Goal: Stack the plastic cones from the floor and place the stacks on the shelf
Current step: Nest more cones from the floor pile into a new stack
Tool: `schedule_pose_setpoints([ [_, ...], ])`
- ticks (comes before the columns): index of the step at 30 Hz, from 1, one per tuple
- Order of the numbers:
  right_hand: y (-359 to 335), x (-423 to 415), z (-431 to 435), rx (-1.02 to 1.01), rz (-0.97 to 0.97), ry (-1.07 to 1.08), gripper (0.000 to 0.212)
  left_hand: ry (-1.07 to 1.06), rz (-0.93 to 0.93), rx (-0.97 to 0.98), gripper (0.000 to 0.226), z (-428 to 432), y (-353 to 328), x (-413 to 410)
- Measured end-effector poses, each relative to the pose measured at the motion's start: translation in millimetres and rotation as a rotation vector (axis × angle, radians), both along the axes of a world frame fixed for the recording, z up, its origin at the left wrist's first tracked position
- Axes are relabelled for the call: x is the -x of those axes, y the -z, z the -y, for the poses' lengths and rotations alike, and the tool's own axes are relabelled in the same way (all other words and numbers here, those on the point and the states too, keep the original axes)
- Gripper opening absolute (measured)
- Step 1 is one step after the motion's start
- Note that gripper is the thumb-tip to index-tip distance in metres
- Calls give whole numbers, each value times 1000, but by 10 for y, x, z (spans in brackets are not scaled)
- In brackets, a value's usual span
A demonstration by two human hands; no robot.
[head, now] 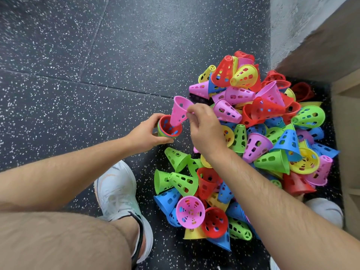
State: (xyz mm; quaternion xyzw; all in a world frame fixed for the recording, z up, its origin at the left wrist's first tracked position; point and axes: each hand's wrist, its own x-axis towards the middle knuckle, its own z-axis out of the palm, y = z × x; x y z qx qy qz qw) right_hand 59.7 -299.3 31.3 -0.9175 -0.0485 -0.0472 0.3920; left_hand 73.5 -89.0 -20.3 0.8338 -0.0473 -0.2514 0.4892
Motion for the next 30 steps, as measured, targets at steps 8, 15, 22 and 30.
schedule_pose_setpoints([
  [8, 71, 299, -108, 180, -273, -207, 27, -11, -4, 32, 74, -2, -50, 37],
  [15, -26, 478, 94, 326, -299, -166, 24, 40, 10, 15, 76, -112, -41, 128],
  [22, -10, 654, -12, 554, -378, -238, 33, -24, 54, 38, 74, -122, -18, 327],
  [30, 109, 553, -87, 500, -355, -176, 20, -54, 12, 72, 73, -143, -36, 330],
])
